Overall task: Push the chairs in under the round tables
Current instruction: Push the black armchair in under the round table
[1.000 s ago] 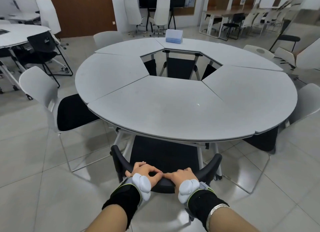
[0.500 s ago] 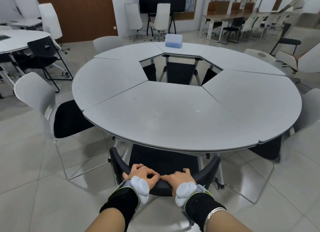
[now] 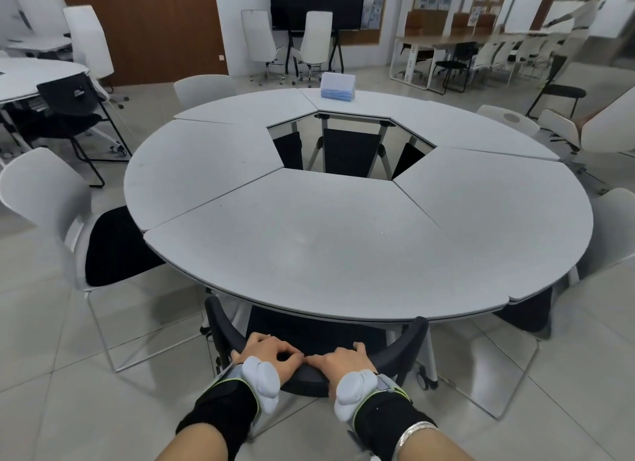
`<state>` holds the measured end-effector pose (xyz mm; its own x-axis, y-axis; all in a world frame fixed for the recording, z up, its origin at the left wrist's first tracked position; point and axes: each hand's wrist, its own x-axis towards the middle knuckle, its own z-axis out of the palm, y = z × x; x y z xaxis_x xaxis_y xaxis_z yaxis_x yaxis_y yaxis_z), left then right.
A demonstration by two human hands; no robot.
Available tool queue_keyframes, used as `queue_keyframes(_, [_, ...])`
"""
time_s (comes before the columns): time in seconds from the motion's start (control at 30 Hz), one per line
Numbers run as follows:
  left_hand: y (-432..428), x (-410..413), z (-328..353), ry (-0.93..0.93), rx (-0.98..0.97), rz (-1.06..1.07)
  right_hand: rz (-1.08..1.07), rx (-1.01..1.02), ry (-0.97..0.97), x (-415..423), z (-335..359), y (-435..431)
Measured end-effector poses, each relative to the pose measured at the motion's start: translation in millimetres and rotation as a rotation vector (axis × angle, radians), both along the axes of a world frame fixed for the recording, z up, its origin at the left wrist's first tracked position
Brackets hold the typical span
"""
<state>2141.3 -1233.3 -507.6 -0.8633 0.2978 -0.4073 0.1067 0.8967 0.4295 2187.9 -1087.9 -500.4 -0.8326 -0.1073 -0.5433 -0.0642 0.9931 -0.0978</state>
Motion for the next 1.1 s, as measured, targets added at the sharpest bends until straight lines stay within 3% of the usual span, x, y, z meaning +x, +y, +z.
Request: queue_keyframes(1.1, [-17.6, -35.5, -14.1, 0.056, 0.038, -0.075, -0.018, -0.017, -0.037, -29.8, -18.9, -15.7])
